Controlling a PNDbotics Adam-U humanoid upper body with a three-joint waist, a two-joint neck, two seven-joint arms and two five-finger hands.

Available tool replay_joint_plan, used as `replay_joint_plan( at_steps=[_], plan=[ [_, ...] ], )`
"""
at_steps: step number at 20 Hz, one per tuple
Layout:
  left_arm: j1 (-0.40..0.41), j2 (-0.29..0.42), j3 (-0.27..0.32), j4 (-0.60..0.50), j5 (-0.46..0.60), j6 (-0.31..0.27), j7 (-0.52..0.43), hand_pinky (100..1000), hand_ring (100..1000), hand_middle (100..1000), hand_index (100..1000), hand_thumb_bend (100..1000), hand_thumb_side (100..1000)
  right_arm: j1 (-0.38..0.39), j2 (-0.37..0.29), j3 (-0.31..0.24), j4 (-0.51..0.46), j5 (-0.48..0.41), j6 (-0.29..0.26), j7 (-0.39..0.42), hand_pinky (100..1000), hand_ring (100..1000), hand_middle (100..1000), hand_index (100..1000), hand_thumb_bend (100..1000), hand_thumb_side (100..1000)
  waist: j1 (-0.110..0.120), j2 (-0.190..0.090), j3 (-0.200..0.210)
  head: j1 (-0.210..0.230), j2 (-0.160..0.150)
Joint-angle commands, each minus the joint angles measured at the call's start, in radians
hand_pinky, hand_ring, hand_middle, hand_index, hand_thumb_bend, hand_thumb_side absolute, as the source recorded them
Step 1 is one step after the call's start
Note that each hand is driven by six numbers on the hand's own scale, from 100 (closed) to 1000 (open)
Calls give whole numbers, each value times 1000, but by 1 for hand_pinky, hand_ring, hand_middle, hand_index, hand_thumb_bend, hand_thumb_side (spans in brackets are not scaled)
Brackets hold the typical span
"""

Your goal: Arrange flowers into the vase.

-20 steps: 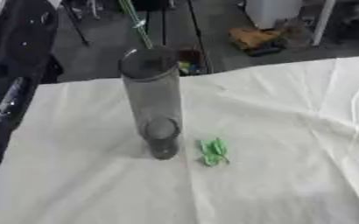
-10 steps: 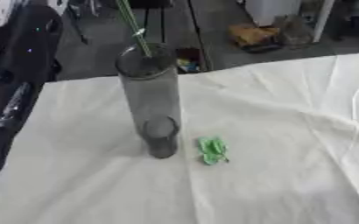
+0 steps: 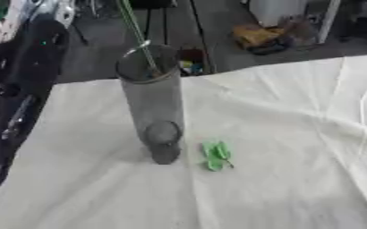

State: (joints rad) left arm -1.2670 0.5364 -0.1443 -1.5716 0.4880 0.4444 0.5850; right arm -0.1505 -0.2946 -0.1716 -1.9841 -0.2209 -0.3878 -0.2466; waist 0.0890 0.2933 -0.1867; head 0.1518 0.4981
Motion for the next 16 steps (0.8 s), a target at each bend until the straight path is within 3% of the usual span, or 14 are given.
replay_joint_plan(
  at_steps=[1,16],
  plan=[
    [-12,7,0,-22,-6,1,-5,100,100,100,100,100,880,-12,-8,-1,-16,-3,-3,5,222,341,248,540,100,933,-5,-11,-3,3,-14],
    [8,-8,-19,-52,-28,18,-13,100,100,100,100,100,877,-16,-2,-3,-16,-3,5,10,224,342,246,541,100,937,-4,-1,-4,-2,-22]
  ],
)
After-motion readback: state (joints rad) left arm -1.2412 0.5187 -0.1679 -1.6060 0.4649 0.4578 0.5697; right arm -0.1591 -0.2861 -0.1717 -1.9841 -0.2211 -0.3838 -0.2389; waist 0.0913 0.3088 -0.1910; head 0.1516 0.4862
